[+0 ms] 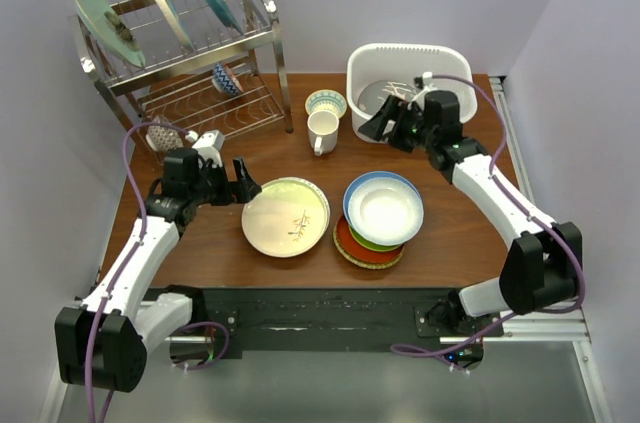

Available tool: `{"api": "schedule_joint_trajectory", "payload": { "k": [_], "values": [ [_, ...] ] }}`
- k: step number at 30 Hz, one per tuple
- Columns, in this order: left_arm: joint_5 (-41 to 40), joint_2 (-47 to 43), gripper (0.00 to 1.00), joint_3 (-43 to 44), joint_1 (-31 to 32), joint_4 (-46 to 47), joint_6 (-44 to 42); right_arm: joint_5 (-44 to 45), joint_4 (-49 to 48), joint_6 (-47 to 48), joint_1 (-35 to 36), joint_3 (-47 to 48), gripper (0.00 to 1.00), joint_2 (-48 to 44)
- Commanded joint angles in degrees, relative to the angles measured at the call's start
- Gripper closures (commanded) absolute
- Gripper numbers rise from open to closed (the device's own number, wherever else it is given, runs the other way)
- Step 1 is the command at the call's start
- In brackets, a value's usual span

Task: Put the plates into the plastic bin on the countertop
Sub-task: Pick up the plate at the center of the board.

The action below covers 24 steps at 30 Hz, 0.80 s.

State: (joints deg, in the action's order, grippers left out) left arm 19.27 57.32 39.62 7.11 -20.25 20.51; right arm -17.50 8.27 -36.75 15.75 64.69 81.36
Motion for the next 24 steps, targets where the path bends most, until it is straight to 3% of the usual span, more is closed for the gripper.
{"api": "schedule_joint_trajectory", "payload": {
  "k": [1, 12, 24],
  "values": [
    [-1.0, 0.4, 0.0, -0.1, -0.6, 1.3, 0.3, -0.1, -3.0, 0.6, 5.2, -2.6, 0.23, -0.9],
    [-5.8, 6.1, 0.01, 0.6, -0.6, -1.7, 1.5, 2.1, -1.1, 1.7, 15.8, -4.3, 0.31, 4.2],
    [-3.4, 12.4, 0.02, 1.3, -0.6, -2.2, 1.1, 2.9, -0.5, 1.9, 19.9, -7.6, 0.44, 7.6]
  ]
}}
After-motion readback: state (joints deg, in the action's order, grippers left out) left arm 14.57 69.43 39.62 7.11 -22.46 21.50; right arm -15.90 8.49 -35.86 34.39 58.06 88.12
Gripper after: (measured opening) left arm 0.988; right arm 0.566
